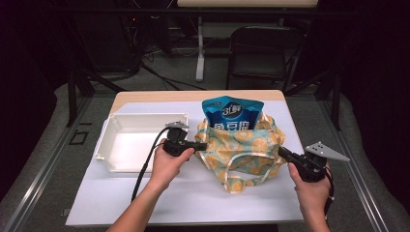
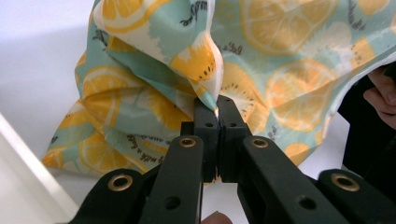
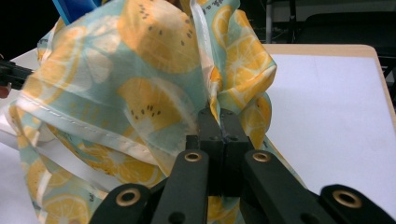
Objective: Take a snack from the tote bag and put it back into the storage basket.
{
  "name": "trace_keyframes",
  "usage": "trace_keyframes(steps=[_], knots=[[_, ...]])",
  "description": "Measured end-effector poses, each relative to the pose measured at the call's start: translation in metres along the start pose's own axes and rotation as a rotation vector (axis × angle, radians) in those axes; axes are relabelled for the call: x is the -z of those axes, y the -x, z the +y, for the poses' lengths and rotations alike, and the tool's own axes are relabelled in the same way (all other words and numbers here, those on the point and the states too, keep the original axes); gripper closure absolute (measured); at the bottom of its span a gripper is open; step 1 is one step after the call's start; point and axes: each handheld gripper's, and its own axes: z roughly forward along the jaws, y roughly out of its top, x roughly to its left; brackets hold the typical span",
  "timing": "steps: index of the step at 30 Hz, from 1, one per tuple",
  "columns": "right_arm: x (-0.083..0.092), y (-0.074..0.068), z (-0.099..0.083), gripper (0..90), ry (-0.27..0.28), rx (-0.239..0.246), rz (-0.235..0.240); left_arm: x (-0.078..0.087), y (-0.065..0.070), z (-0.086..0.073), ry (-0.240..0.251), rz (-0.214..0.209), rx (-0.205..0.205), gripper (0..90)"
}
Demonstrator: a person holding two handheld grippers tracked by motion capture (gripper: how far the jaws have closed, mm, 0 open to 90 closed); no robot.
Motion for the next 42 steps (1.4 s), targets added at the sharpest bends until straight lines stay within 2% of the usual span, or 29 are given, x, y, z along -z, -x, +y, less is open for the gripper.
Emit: trace_keyframes(steps=[2,4,6,8,11,13,20,23,25,28,29,30,31,33,38,39,42], knots=[[-0.002,0.002,0.000,90.0,0.005,-0.022,-0.006,0.000,0.001,0.000,-0.010,0.038,-0.034,89.2],[-0.006,0.002,0.003,90.0,0.006,-0.025,-0.010,-0.002,0.004,-0.002,-0.030,0.093,-0.067,89.2],[-0.012,-0.003,0.005,90.0,0.009,-0.011,-0.007,-0.005,0.004,-0.003,-0.050,0.110,-0.085,89.2],[-0.018,-0.008,0.007,90.0,0.005,0.009,0.006,-0.006,0.005,-0.005,-0.072,0.146,-0.102,89.3],[-0.026,-0.012,0.009,90.0,0.012,0.016,0.002,-0.010,0.009,-0.009,-0.123,0.209,-0.166,89.3],[-0.029,-0.013,0.008,90.0,0.009,0.031,-0.014,-0.012,0.011,-0.011,-0.150,0.216,-0.182,89.3],[-0.037,-0.001,-0.002,90.0,-0.047,0.023,-0.062,-0.023,0.009,-0.023,-0.166,0.262,-0.141,89.2],[-0.042,0.004,-0.010,90.0,-0.113,0.024,-0.096,-0.029,0.010,-0.031,-0.171,0.292,-0.137,89.0],[-0.046,0.009,-0.017,90.0,-0.154,0.020,-0.114,-0.029,0.011,-0.035,-0.151,0.322,-0.137,89.1],[-0.055,0.016,-0.027,89.9,-0.187,-0.020,-0.118,-0.028,0.015,-0.041,-0.094,0.329,-0.124,88.9],[-0.056,0.020,-0.028,89.8,-0.228,-0.011,-0.122,-0.029,0.016,-0.044,-0.077,0.330,-0.118,89.0],[-0.058,0.022,-0.030,89.7,-0.237,-0.019,-0.127,-0.031,0.018,-0.048,-0.062,0.327,-0.115,88.8],[-0.060,0.024,-0.031,89.6,-0.250,-0.017,-0.126,-0.032,0.020,-0.053,-0.036,0.343,-0.127,88.8],[-0.063,0.025,-0.033,89.4,-0.258,-0.023,-0.129,-0.036,0.023,-0.063,-0.023,0.353,-0.141,88.8],[-0.066,0.026,-0.038,89.1,-0.287,-0.004,-0.132,-0.049,0.015,-0.074,-0.079,0.364,-0.070,88.8],[-0.065,0.027,-0.038,89.0,-0.311,0.013,-0.137,-0.049,0.014,-0.076,-0.090,0.372,-0.072,88.7],[-0.068,0.028,-0.042,87.8,-0.301,-0.016,-0.117,-0.048,0.014,-0.079,-0.094,0.361,-0.074,86.2]])
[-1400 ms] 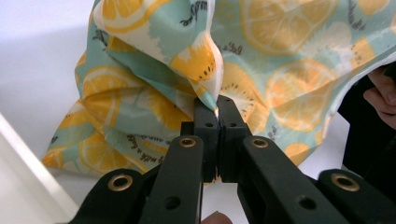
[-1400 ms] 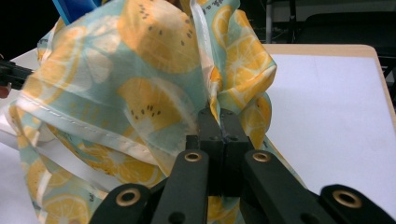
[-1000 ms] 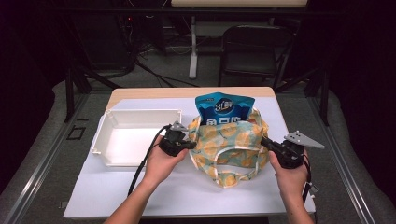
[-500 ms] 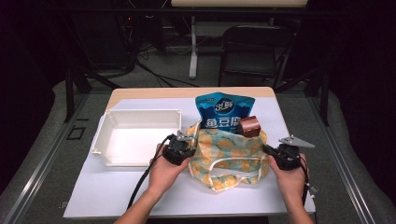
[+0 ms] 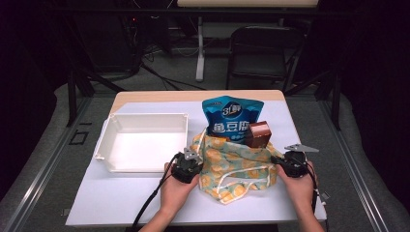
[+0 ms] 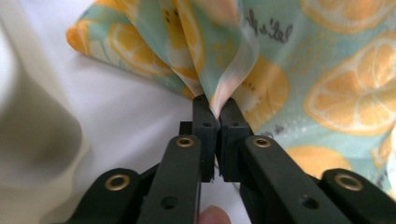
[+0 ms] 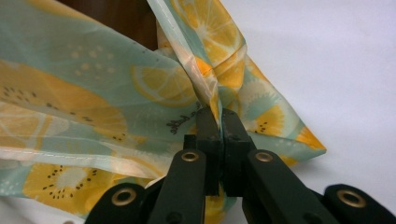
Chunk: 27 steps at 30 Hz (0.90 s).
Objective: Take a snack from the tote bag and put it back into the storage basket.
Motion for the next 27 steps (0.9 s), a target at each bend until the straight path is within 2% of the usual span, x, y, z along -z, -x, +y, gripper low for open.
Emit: trace_keyframes(steps=[2,5,6,7,11,13,16,17,20,21,24,25,27], knots=[[0.003,0.002,-0.001,83.0,0.006,0.004,0.021,0.006,0.000,-0.002,0.007,-0.008,-0.003,78.3],[0.014,0.003,-0.002,69.9,0.081,0.011,0.070,0.025,0.001,-0.003,0.073,-0.023,-0.006,72.5],[0.016,0.001,-0.002,67.2,0.116,-0.005,0.087,0.032,0.001,-0.002,0.099,-0.041,-0.002,70.0],[0.022,0.002,-0.001,65.1,0.111,0.018,0.076,0.040,0.000,0.000,0.125,-0.054,0.003,67.6],[0.035,0.000,-0.001,59.4,0.171,0.015,0.095,0.061,-0.001,0.013,0.222,-0.087,0.019,62.7],[0.040,0.000,0.001,57.4,0.188,0.024,0.105,0.066,0.002,0.022,0.251,-0.068,0.008,58.5],[0.044,-0.002,0.003,53.5,0.232,0.010,0.115,0.064,0.007,0.037,0.274,-0.048,-0.014,49.0],[0.045,-0.002,0.005,51.7,0.240,0.009,0.099,0.062,0.009,0.042,0.284,-0.035,-0.020,45.8],[0.043,-0.001,0.009,46.1,0.271,-0.036,0.089,0.054,0.011,0.056,0.289,-0.035,-0.038,35.3],[0.042,0.000,0.010,45.0,0.264,-0.043,0.093,0.050,0.012,0.060,0.283,-0.034,-0.051,32.4],[0.031,0.000,0.011,43.5,0.243,-0.071,0.122,0.037,0.012,0.069,0.216,-0.023,-0.063,25.1],[0.027,-0.001,0.010,44.0,0.245,-0.085,0.136,0.034,0.013,0.069,0.222,-0.025,-0.057,26.7],[0.023,-0.001,0.009,49.2,0.219,-0.078,0.151,0.031,0.012,0.069,0.216,-0.047,-0.055,41.1]])
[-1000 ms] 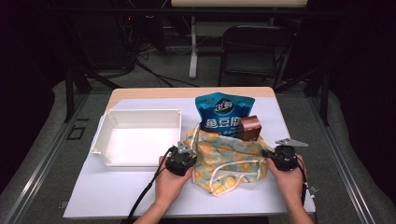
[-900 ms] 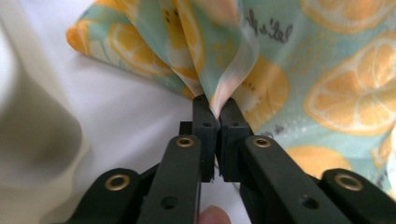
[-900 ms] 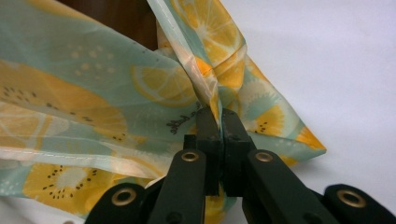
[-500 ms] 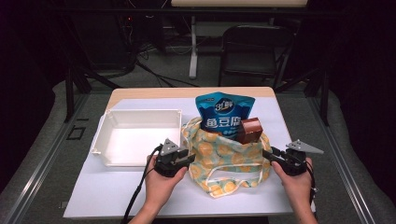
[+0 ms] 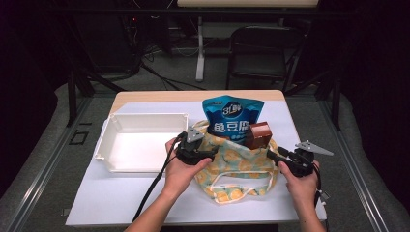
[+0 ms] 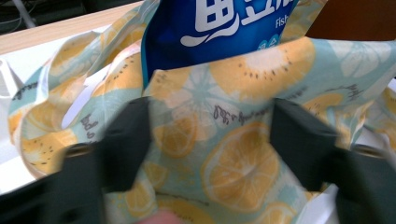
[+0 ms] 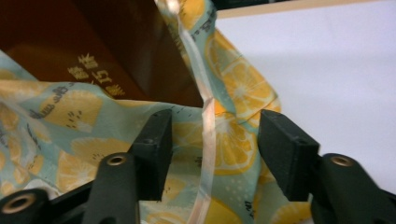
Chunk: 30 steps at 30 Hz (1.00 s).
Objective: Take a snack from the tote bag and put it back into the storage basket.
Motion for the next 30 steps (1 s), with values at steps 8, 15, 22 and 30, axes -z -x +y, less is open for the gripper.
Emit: trace_keyframes(steps=[8,15,22,30], knots=[[-0.004,-0.004,-0.002,77.2,-0.030,0.021,0.032,0.015,-0.009,0.001,0.040,-0.015,0.019,90.0],[-0.006,-0.011,-0.002,88.9,-0.045,0.052,0.005,0.016,-0.010,-0.023,0.026,-0.022,0.023,90.0],[-0.008,-0.007,-0.006,90.0,-0.078,0.040,-0.043,-0.017,-0.014,-0.062,-0.167,-0.030,0.066,90.0],[-0.021,0.007,-0.020,90.0,-0.221,0.016,-0.162,-0.026,-0.012,-0.069,-0.213,-0.016,0.058,90.0]])
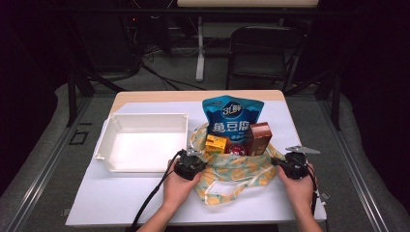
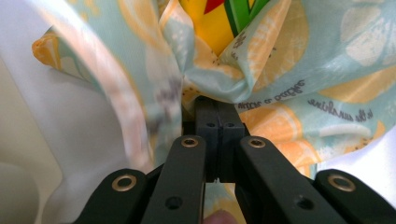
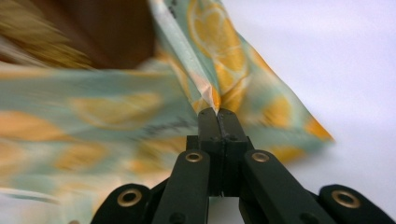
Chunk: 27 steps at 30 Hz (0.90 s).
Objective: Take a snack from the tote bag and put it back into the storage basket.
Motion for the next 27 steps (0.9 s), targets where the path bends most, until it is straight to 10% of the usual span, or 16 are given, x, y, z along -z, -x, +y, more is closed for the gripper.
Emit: trace_keyframes(steps=[5,16,23,27], knots=[[0.004,0.009,-0.004,85.7,-0.027,0.022,0.001,0.013,-0.002,-0.004,0.064,-0.029,0.015,86.1],[0.055,-0.021,0.005,49.4,0.286,0.108,0.143,0.061,0.008,0.017,0.290,-0.056,0.000,50.1],[0.047,-0.054,0.004,36.7,0.296,0.174,0.237,0.047,0.009,0.030,0.257,-0.030,-0.003,36.2],[0.035,-0.068,-0.002,38.4,0.258,0.224,0.234,0.037,0.009,0.032,0.207,-0.012,-0.007,49.8]])
